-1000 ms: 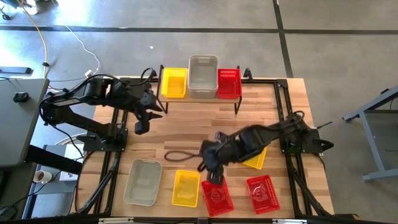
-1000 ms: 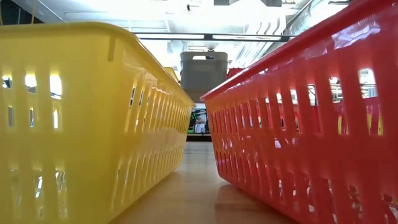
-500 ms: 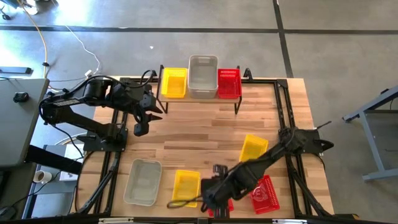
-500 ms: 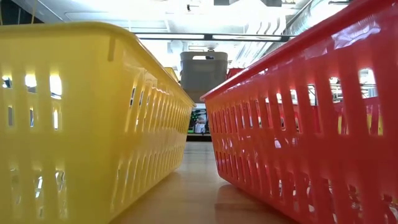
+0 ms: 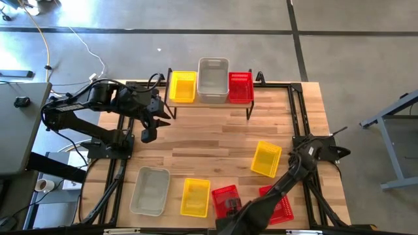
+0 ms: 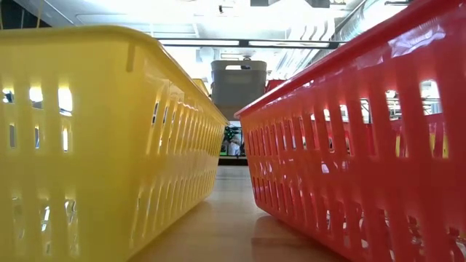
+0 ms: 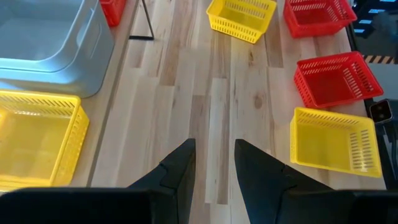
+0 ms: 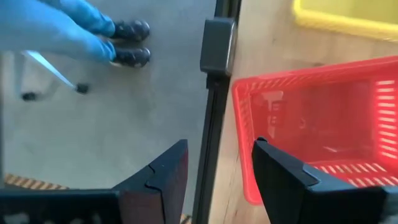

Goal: Stack baskets on shelf by color
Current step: Stack the left red bin on top of the red bin on the shelf

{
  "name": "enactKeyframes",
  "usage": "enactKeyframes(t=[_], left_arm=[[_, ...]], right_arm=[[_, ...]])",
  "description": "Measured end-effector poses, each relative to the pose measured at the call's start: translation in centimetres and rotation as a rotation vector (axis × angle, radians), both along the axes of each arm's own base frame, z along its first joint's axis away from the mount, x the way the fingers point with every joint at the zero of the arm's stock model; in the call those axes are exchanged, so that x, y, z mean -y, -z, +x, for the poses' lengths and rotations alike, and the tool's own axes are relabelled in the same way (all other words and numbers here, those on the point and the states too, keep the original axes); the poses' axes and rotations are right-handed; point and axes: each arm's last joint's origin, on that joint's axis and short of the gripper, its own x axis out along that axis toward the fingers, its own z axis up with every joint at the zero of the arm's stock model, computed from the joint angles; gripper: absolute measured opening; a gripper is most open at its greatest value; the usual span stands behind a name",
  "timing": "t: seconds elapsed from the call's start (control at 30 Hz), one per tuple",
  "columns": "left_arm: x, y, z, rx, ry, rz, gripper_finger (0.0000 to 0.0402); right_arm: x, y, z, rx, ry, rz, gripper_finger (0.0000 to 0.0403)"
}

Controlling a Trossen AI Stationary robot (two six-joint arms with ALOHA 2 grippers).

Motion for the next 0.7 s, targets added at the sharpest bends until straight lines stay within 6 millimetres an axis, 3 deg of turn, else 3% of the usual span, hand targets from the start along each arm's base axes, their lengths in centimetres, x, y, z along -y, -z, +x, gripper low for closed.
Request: enactKeyframes(t=[0.23, 0.7], left_arm=[[0.0, 0.0, 0.0, 0.0, 0.0, 0.0, 0.0104], [0.0, 0.0, 0.0, 0.0, 0.0, 0.001, 0.0104]], right_arm=[[-1.3, 4.0, 0.3, -0.058, -0.039, -0.081, 0.0161], [-1.4, 8.7, 0.8, -0.143, -0.018, -0.217, 0.0158]])
